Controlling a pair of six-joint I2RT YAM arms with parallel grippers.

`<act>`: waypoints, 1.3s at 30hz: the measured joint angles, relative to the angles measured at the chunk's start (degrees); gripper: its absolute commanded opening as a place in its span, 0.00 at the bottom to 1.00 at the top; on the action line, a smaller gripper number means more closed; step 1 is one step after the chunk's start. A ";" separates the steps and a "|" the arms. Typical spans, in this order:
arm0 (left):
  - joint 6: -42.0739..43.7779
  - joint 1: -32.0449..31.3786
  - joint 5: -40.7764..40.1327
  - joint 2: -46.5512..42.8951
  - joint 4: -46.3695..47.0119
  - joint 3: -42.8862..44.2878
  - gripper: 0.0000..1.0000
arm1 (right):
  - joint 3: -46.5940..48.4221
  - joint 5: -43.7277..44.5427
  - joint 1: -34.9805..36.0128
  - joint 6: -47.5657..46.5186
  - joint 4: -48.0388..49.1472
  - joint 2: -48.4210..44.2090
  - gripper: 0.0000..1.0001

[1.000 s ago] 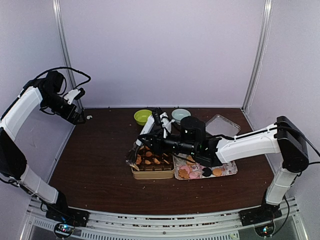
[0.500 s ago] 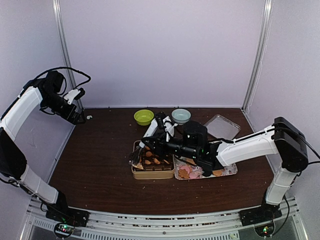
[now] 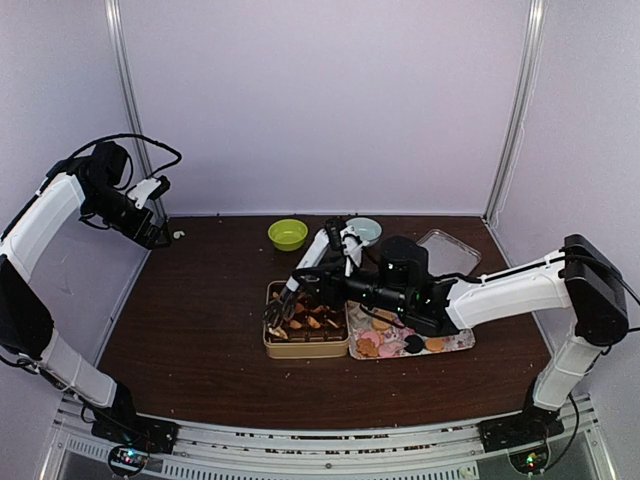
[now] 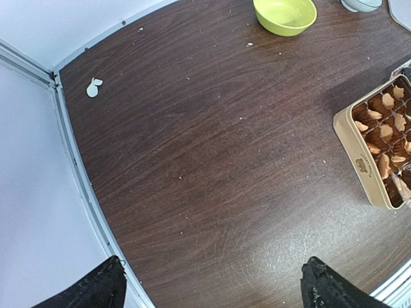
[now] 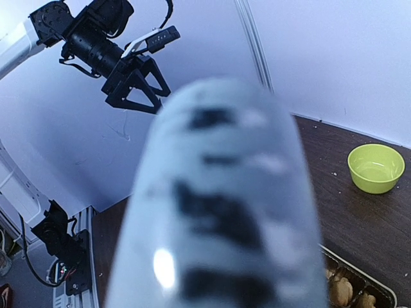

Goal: Pack the cookies
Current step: Place the fake cookies in the empty pocket of the box.

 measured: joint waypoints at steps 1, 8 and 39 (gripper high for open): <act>0.00 0.00 0.00 0.00 0.00 0.00 0.98 | 0.00 0.02 -0.22 0.11 -0.02 -0.46 0.39; 0.00 0.00 0.02 0.00 0.00 0.00 0.98 | 0.00 0.00 -0.90 0.33 -0.87 -1.66 0.35; 0.00 0.00 0.02 0.00 0.00 0.02 0.98 | -2.58 -5.18 -3.48 5.18 -1.68 -4.55 0.00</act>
